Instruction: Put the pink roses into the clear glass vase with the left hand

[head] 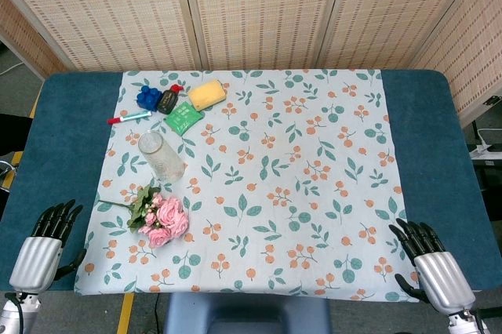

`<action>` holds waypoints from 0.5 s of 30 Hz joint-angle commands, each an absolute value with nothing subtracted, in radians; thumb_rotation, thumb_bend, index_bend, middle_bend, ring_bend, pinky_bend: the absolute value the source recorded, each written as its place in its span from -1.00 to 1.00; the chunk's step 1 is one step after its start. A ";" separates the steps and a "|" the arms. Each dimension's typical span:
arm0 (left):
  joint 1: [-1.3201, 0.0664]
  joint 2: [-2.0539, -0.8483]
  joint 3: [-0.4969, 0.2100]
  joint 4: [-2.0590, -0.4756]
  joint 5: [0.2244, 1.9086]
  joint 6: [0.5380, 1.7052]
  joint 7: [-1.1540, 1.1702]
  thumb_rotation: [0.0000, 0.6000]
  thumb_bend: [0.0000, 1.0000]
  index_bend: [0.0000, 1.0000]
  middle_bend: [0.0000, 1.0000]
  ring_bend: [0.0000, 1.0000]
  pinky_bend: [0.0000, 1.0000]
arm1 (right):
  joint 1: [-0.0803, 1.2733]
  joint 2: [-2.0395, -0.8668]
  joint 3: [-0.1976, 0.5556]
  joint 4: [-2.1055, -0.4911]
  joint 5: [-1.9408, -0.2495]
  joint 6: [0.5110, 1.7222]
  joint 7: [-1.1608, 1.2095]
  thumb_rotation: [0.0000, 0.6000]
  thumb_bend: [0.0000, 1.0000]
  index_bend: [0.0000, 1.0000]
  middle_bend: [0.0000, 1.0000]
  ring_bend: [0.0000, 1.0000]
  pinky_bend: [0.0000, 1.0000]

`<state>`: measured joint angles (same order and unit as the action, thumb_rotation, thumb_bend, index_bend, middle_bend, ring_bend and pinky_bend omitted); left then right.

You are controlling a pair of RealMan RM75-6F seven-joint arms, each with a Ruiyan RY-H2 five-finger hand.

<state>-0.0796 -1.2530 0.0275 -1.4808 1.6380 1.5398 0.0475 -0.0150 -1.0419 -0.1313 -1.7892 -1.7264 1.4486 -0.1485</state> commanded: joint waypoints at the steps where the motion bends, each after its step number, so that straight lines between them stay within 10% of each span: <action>1: -0.082 -1.255 0.031 -1.480 1.643 1.536 0.042 1.00 -0.36 -1.00 -1.00 -1.00 -0.80 | -0.012 -1.043 -0.131 -1.788 -1.724 1.443 -0.148 1.00 -0.57 -1.00 -1.00 -1.00 -1.00; 15: -0.294 -1.282 -0.006 -1.548 1.592 1.204 -0.114 1.00 -0.37 -1.00 -1.00 -1.00 -0.74 | -0.008 -1.047 -0.122 -1.787 -1.700 1.433 -0.153 1.00 -0.57 -1.00 -1.00 -1.00 -1.00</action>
